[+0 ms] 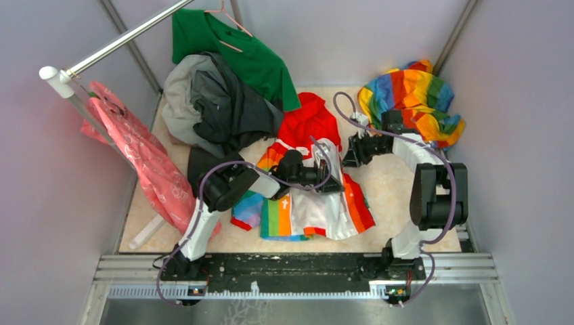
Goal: Zip up the jacket
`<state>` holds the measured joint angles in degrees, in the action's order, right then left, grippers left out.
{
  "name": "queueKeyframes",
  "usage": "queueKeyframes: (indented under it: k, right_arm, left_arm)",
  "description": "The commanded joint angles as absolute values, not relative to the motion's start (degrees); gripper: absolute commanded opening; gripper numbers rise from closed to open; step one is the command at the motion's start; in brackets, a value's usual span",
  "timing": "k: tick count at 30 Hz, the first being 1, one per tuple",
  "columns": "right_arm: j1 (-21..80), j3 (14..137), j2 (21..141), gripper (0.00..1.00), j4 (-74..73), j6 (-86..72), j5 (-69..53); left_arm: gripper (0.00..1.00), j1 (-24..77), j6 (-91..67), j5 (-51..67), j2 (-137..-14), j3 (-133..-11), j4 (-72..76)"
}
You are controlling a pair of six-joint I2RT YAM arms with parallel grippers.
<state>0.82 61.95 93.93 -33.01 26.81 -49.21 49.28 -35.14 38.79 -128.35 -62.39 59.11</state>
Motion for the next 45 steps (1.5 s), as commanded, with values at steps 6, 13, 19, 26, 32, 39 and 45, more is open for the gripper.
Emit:
queueKeyframes:
  k: [6,13,19,26,32,39,45]
  right_arm:
    - [1.29,64.26,96.06,0.42,-32.32,25.18,-48.96]
    - [3.84,64.20,96.27,0.48,-31.80,24.80,-46.46]
    - [6.20,63.62,96.57,0.46,-29.55,22.75,-42.47]
    - [7.15,63.67,96.77,0.24,-29.14,22.10,-41.92]
    - [7.16,64.16,96.49,0.11,-29.74,21.92,-42.35]
    - [4.49,64.46,93.70,0.06,-30.91,22.69,-49.73]
    - [2.64,64.56,91.87,0.06,-32.11,24.45,-57.03]
  left_arm:
    - [0.06,49.56,-35.23,43.10,-126.78,-61.99,60.73]
    - [0.06,49.83,-35.16,43.62,-127.00,-62.42,60.73]
    - [0.07,50.08,-35.09,44.03,-127.18,-62.77,60.73]
    - [0.08,50.10,-34.93,43.99,-127.18,-62.93,60.64]
    - [0.12,50.10,-34.75,43.83,-126.80,-62.61,60.64]
    - [0.32,49.71,-36.60,44.97,-126.09,-60.56,64.26]
    - [0.44,49.57,-39.99,48.09,-126.85,-60.63,68.70]
